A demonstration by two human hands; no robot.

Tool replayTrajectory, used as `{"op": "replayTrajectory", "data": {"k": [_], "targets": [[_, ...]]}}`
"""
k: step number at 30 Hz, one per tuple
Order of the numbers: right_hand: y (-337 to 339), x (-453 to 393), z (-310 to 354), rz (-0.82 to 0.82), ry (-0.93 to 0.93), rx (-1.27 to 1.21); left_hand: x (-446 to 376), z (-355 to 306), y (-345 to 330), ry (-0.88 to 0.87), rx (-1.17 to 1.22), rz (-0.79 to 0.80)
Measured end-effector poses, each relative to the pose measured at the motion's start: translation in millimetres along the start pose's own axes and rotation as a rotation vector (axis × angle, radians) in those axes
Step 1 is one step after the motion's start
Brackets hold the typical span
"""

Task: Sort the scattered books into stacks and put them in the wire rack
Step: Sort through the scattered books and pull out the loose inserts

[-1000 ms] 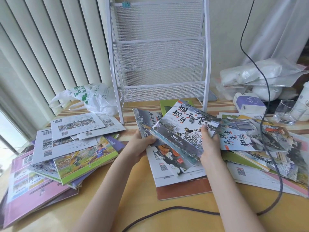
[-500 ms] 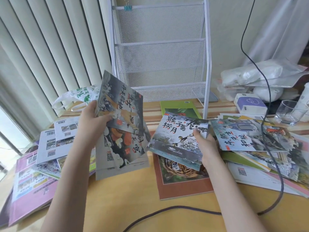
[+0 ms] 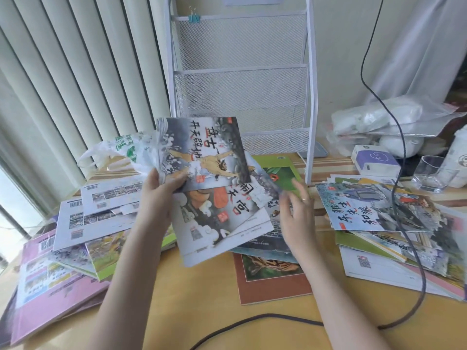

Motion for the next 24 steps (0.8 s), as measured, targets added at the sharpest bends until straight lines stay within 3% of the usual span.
{"op": "replayTrajectory", "data": {"k": [3,6,10,15,18,21,24], "targets": [[-3.5,8.0,14.4,0.101,0.038,-0.107,4.3,26.6,-5.9,0.027,0.017,-0.005],[-9.1,9.6,11.2,0.152,-0.063,-0.26,7.5,42.9,-6.5,0.029,0.003,-0.03],[-2.8,1.8,8.1,0.051,-0.238,-0.501,12.7,51.5,-6.8,-0.026,-0.056,-0.078],[-3.6,0.8,7.5,-0.007,-0.022,-0.174,28.6,51.3,-19.5,-0.168,-0.195,-0.062],[-8.3,1.2,5.2,0.114,-0.181,-0.337,30.2,53.3,-24.3,-0.205,-0.241,-0.018],[-13.0,0.6,4.5,0.088,-0.215,-0.309,30.8,55.4,-25.5,-0.22,-0.316,-0.001],[-20.8,-0.7,0.4,0.073,-0.311,-0.441,33.0,55.0,-28.3,-0.232,-0.332,0.028]]}}
Point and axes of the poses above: each hand's wrist, its own x-axis away from the middle knuckle, its own y-axis out of the back of the hand, z = x × y, the point moved 4 cm from there along -x, towards the middle knuckle, and after that the axes turned 2 degrees about -z, right-handed, at the moved point
